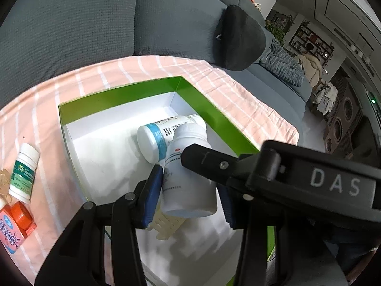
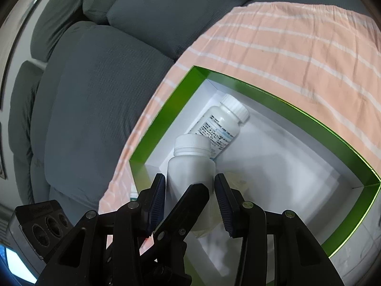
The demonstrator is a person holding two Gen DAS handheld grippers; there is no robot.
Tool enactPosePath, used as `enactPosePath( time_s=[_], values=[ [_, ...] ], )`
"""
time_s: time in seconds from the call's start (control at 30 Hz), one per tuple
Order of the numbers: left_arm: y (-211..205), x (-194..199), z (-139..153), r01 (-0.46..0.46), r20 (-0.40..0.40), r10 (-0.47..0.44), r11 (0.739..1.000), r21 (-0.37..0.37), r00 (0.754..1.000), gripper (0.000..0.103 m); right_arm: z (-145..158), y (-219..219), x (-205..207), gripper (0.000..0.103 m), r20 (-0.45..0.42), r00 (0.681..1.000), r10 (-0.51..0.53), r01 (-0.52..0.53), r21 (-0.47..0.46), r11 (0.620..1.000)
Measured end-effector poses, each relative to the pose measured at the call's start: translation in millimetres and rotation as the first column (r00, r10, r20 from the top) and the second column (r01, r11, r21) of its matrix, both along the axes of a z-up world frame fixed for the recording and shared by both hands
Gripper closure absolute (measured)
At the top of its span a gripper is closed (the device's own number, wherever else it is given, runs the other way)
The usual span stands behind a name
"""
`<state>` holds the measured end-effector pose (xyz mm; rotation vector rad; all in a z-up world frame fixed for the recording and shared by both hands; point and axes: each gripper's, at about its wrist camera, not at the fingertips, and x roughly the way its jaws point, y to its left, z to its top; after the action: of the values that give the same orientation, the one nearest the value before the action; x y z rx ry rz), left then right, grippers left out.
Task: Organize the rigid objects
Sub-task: 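Carry the white bottle into the box and open the right gripper, then move the right gripper back to the pile and grasp the green-labelled pill bottle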
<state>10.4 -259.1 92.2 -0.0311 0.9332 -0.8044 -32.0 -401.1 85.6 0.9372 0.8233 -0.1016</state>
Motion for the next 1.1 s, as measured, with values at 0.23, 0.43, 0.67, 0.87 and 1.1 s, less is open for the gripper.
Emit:
enactPosePath(
  time_s=[0.23,0.43,0.67,0.87,1.1],
  values=[
    [1,0,-3,-0.004,-0.028,0.004,1.0,0.0,1.0,0.054,-2,2,0,0.056,-0.017,1.0,-0.006,0.006,0.005,1.0],
    [15,-4,3,-0.04,-0.019,0.04,0.999,-0.014,0.999,0.031,7,8,-4,0.056,-0.003,1.0,-0.021,0.021,-0.04,0.999],
    [56,-10,19,-0.112,-0.014,0.112,0.992,-0.06,0.994,0.027,21,16,-8,0.047,0.022,0.999,-0.031,0.033,-0.107,0.994],
    [109,-17,36,-0.212,0.021,0.214,0.975,-0.073,0.977,0.019,31,32,-6,0.033,0.045,0.999,0.007,0.0,-0.151,0.989],
    [187,-26,41,-0.362,0.048,0.365,0.93,-0.058,0.93,0.007,39,62,0,0.026,0.074,0.992,0.1,-0.087,-0.164,0.983]
  ],
)
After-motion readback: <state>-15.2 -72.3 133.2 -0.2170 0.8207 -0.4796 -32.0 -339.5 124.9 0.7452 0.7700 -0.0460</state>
